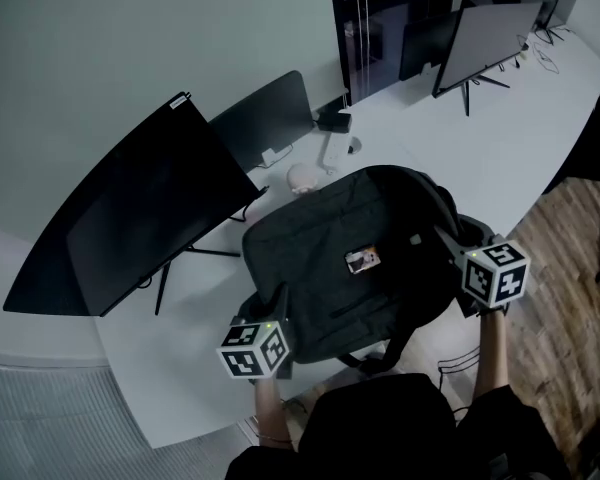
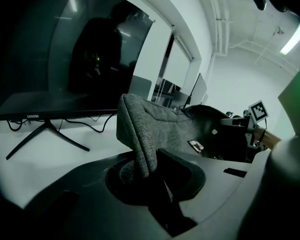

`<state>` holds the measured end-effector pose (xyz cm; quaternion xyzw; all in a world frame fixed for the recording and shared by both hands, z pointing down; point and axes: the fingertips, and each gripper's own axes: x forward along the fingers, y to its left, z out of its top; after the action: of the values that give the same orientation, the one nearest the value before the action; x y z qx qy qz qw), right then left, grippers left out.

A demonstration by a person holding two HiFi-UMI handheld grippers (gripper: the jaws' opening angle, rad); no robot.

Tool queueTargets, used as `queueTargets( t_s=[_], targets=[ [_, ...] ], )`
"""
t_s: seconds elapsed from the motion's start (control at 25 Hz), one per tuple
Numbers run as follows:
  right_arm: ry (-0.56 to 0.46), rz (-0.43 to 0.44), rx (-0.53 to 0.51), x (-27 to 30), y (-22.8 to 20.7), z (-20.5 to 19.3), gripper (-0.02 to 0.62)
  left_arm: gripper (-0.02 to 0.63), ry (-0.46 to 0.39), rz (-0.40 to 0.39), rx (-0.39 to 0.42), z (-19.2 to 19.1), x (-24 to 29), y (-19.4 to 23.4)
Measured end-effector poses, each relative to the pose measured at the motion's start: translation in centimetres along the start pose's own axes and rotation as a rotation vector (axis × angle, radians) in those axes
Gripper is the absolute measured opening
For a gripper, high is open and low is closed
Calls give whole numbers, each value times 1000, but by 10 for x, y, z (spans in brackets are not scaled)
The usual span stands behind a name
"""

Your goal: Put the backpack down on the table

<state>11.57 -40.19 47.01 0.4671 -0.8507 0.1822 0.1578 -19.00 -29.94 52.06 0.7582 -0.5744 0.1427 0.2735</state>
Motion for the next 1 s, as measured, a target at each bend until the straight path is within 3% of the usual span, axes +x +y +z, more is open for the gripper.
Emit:
queueTargets(
  t_s=[1.0],
  targets=[
    [156, -6, 63, 39, -26, -39, 132, 83, 120, -12, -69, -24, 38, 19]
  ],
)
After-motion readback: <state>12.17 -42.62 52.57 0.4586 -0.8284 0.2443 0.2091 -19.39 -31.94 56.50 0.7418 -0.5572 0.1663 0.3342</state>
